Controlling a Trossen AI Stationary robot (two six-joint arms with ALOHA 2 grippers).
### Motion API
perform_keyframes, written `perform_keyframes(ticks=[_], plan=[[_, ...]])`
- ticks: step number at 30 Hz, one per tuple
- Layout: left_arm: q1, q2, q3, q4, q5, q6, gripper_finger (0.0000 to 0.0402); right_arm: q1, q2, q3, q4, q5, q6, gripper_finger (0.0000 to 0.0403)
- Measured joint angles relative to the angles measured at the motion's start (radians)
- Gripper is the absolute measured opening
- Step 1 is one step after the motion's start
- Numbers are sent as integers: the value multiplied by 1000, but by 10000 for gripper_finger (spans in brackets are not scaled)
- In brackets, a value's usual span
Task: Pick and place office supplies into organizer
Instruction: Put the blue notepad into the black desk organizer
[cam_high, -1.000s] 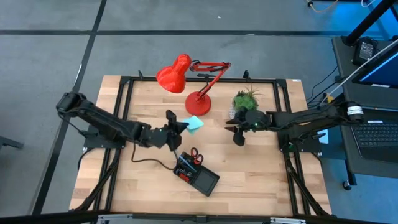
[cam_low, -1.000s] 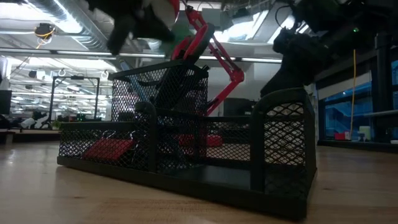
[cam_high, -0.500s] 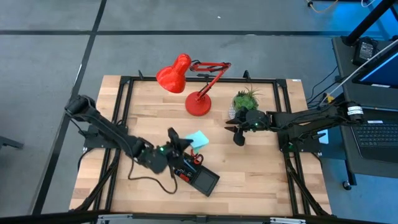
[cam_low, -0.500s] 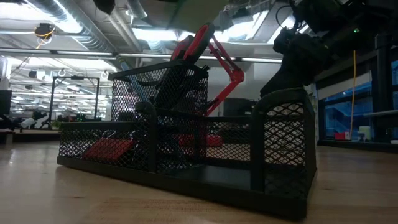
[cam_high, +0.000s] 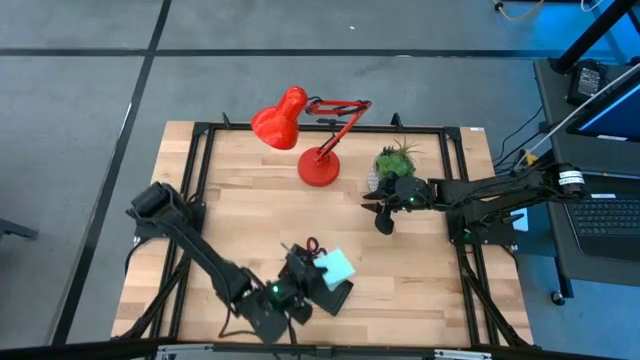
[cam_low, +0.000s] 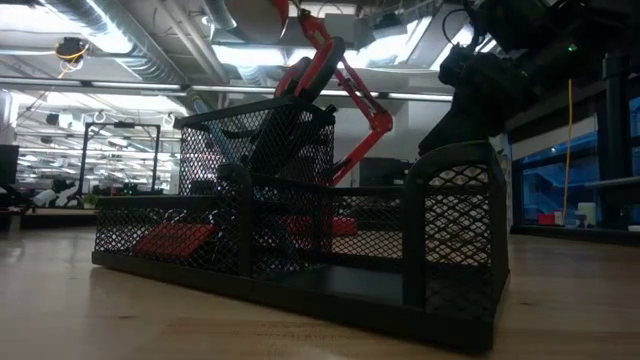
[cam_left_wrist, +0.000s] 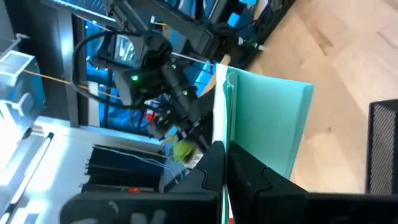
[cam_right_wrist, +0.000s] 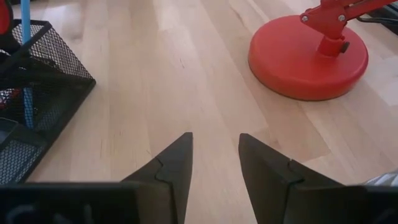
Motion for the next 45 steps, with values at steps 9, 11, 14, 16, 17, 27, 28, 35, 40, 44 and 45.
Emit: perform_keyframes(ticks=[9, 11, 14, 16, 17, 27, 28, 35, 40, 44, 45], plan=[[-32, 123, 78, -42, -34, -150, 3, 1, 0, 0, 0, 1, 22, 133], [-37, 142, 79, -59, -33, -200, 3, 1, 0, 0, 0, 1, 22, 133], [-44, 162, 79, -84, 1, -296, 3, 1, 0, 0, 0, 1, 23, 133], [-45, 172, 80, -101, 32, -358, 3, 1, 0, 0, 0, 1, 23, 133], [-46, 178, 80, -115, 40, -382, 3, 1, 0, 0, 0, 1, 23, 133], [-46, 269, 80, -142, 109, -528, 3, 0, 1, -1, 7, 1, 25, 133], [-46, 276, 79, -142, 109, -534, 3, 0, 1, -1, 6, 1, 26, 133], [-24, 290, 79, -211, 154, -638, 3, 0, 1, -1, 6, 1, 27, 133], [3, 290, 79, -274, 243, -715, 3, 0, 1, -1, 6, 1, 25, 133], [16, 296, 80, -275, 270, -718, 3, 0, 2, -1, 6, 0, 22, 133], [19, 298, 80, -281, 271, -709, 3, 0, 2, -1, 6, 0, 22, 133]])
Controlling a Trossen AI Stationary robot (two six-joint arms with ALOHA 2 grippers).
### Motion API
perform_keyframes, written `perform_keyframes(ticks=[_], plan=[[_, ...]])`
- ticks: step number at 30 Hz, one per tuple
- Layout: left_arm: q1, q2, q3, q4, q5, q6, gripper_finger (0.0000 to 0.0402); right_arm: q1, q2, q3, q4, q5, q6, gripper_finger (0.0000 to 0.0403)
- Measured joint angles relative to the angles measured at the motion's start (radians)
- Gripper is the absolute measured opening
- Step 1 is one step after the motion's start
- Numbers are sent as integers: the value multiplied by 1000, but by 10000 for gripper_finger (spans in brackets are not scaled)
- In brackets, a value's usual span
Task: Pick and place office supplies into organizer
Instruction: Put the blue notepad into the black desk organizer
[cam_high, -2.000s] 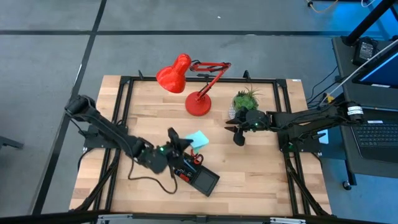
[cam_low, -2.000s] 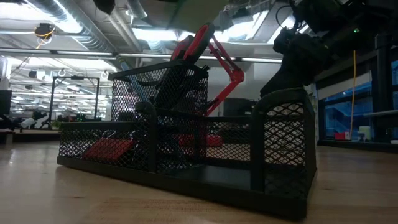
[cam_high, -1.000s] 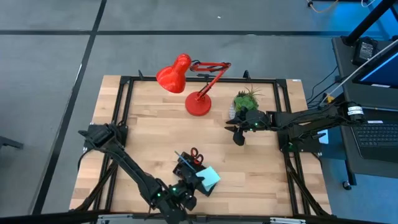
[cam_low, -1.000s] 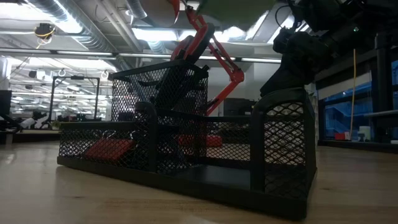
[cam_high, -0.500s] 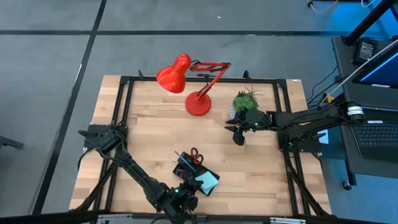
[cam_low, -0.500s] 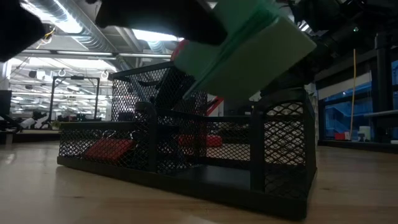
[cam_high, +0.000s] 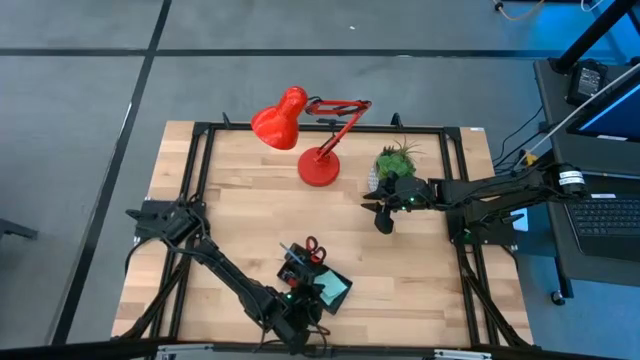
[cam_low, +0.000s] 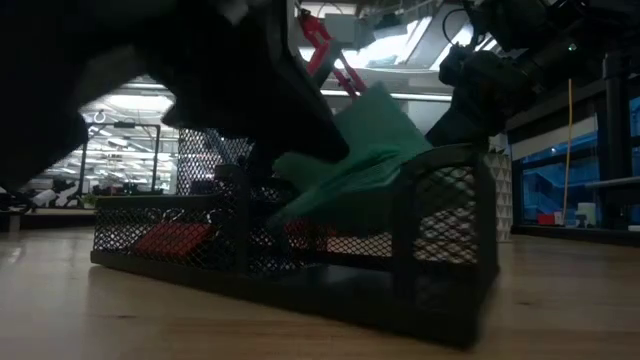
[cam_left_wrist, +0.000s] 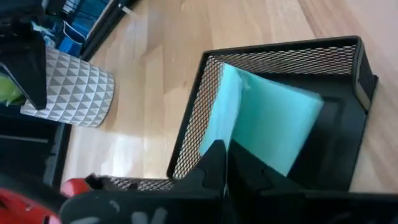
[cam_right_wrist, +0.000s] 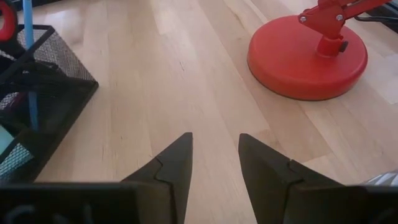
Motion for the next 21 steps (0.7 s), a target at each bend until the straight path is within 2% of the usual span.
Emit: perform_keyframes(ticks=[15, 21], plan=[[13, 37, 1, -19, 16, 37, 4, 0, 0, -1, -3, -3, -26, 133], [13, 37, 5, -23, 20, 48, 28, 0, 0, -1, -3, -3, -26, 133]])
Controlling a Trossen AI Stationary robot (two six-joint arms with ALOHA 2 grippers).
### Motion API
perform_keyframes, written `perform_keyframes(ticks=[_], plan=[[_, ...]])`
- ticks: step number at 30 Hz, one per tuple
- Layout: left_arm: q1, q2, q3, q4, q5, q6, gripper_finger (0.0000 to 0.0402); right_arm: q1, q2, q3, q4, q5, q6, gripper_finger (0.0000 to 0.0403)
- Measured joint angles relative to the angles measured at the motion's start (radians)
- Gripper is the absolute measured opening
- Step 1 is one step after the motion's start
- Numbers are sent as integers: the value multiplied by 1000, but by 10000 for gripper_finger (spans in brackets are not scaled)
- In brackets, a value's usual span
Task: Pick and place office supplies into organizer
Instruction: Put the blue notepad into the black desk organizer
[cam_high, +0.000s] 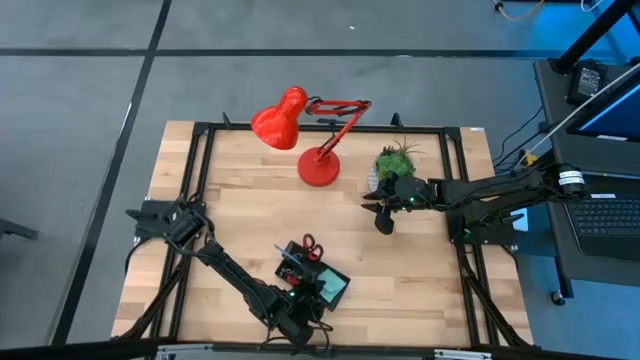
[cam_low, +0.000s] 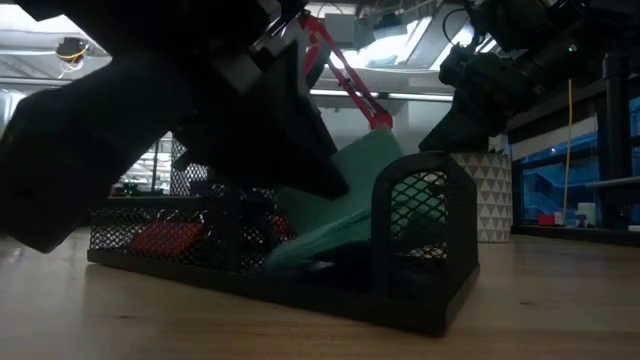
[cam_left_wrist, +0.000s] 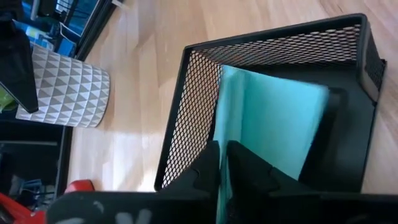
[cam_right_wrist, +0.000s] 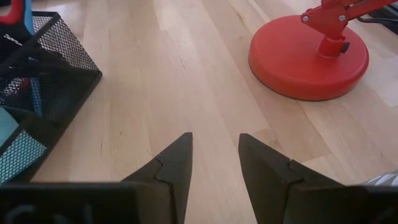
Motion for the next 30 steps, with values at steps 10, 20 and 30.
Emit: perform_keyframes(ticks=[10, 20, 30], plan=[[-2, 2, 20, -8, 93, -103, 81, 0, 0, 0, 0, 0, 0, 133], [0, 3, 51, -11, 133, -102, 104, 0, 0, 0, 0, 0, 0, 133], [0, 3, 51, -11, 188, -103, 103, 0, 0, 0, 0, 1, 1, 133]])
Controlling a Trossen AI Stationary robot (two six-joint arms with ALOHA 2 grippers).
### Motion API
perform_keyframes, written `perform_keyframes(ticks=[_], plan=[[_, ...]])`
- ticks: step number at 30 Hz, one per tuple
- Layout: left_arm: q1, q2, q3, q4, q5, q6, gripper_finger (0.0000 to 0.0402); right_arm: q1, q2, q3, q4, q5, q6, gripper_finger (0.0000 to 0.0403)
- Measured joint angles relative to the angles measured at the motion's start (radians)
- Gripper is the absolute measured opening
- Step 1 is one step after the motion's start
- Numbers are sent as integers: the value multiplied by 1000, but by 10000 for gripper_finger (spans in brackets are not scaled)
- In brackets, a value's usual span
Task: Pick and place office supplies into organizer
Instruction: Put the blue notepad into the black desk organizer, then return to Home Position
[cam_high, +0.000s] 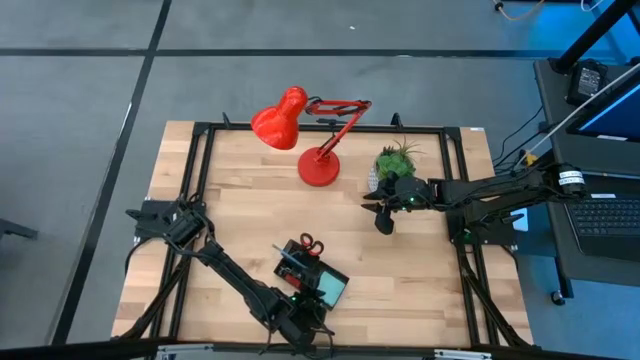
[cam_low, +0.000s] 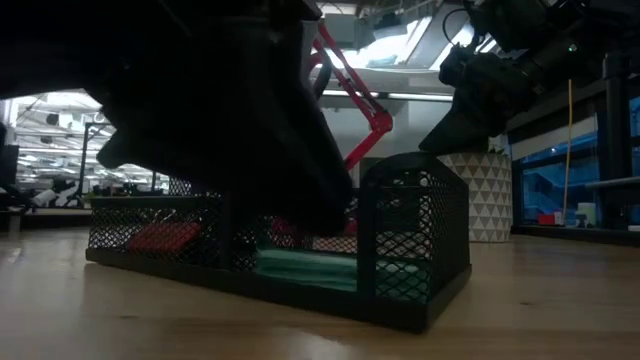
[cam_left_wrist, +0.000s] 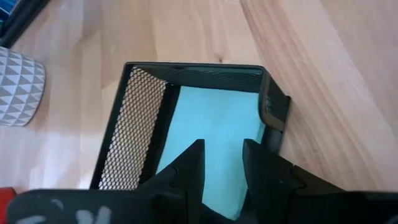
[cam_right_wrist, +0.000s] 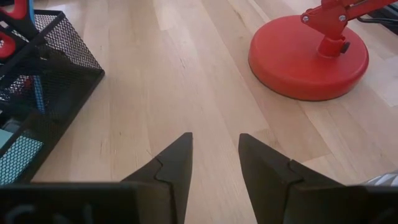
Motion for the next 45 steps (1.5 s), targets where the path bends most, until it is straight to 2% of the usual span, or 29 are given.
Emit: perform_keyframes(ticks=[7, 16, 21, 26, 30, 34, 45], plan=[[0, -35, 0, -50, 24, -57, 107, 0, 0, 0, 0, 0, 0, 133], [-3, -165, 1, -106, 48, -137, 107, 0, 0, 0, 0, 0, -6, 133], [-3, -262, 1, -143, 41, -139, 98, 1, 0, -2, -4, -4, -79, 133], [3, -366, 1, -206, 26, -110, 89, 21, 0, -2, -1, 5, -79, 133], [16, -443, 1, -255, -24, -75, 89, 34, 0, -2, 17, 14, -49, 133], [43, -517, 1, -338, -70, -66, 89, 39, 0, -2, 29, 4, -48, 133], [177, -718, 1, -509, -69, -52, 94, 39, 1, -2, 66, -6, -49, 133]])
